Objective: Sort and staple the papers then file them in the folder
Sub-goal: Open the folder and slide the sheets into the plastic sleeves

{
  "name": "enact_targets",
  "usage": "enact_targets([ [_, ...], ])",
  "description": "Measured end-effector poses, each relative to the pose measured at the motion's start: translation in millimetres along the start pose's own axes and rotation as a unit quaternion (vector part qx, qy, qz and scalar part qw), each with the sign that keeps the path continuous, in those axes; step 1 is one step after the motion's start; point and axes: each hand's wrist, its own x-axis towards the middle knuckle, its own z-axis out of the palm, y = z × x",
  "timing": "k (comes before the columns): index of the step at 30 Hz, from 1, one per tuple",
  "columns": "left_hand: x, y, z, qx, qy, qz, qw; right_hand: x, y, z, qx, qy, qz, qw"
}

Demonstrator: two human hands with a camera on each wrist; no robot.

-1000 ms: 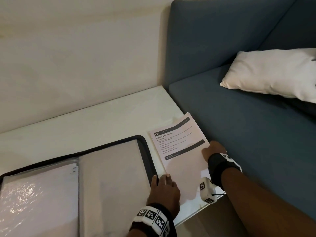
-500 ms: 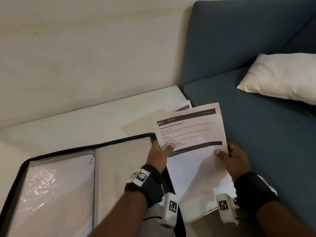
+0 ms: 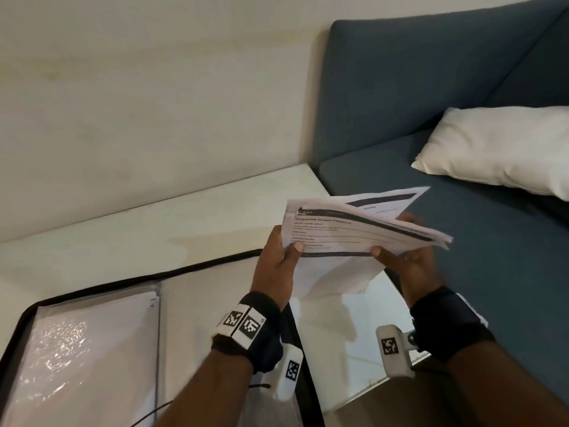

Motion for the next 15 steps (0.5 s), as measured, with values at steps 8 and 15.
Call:
enact_targets([
  [8,2,-5,4,-0.066,0.024,-0.021,0.997,6,-24,13,-0.039,0.029,-0.034,0.998],
  [15,3,0,1,-0.083,0.027,-0.030,0.996,-8,-28,10,-0.032,0.009,-0.081,0.996],
])
